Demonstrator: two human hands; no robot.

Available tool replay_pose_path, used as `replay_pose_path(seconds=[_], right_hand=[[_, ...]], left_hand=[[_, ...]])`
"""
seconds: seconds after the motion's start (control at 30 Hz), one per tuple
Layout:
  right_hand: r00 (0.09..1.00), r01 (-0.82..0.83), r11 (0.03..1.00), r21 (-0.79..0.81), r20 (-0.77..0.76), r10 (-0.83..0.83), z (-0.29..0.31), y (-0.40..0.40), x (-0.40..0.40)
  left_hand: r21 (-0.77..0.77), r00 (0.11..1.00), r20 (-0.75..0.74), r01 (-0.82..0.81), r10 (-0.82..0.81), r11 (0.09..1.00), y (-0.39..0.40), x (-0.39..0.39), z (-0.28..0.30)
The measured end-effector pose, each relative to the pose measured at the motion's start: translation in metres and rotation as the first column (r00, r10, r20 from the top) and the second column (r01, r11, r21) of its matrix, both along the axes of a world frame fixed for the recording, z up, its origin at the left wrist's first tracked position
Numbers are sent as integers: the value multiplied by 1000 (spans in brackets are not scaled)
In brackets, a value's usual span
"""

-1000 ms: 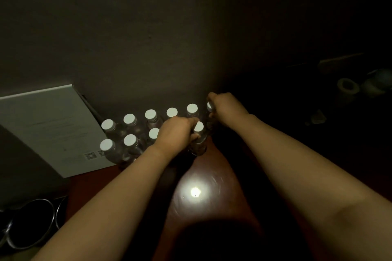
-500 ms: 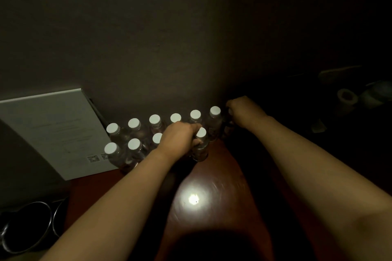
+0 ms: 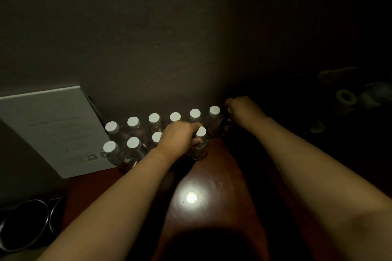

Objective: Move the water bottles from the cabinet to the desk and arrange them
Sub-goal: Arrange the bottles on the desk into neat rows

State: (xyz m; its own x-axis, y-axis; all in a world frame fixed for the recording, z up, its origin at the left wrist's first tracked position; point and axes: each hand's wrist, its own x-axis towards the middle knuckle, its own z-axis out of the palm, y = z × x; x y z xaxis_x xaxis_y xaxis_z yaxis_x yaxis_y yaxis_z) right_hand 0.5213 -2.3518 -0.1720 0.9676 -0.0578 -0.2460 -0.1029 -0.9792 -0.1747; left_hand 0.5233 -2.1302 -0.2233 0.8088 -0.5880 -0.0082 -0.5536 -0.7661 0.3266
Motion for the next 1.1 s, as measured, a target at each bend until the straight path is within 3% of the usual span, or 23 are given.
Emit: replay_pose_path(seconds=[0.33,0.47,0.57,0.7,0.83,1.1], right_hand=[[1000,-24,997,-79,11,25,-7,7,-12],[987,-24,992,-124,155,44,5,21,-21],[954,-86,996,-19,286,88,13,37,-29],[957,-254,967,-12,145,253,13,65,-36],[954,-299,952,-57,-9,299,-1,80,-37],[952,-305,952,11,18,305,-3,82,-35]], left_hand=[[19,1000,8,27,-27,999,-1,-4,5],[25,1000,-9,-10,10,1000,10,-3,17],[37,999,7,-52,52,998,28,-5,24],[90,995,-2,-98,98,991,47,-6,24],[55,994,-36,-102,104,993,50,-7,22],[14,994,-47,-93,94,996,47,-7,17]])
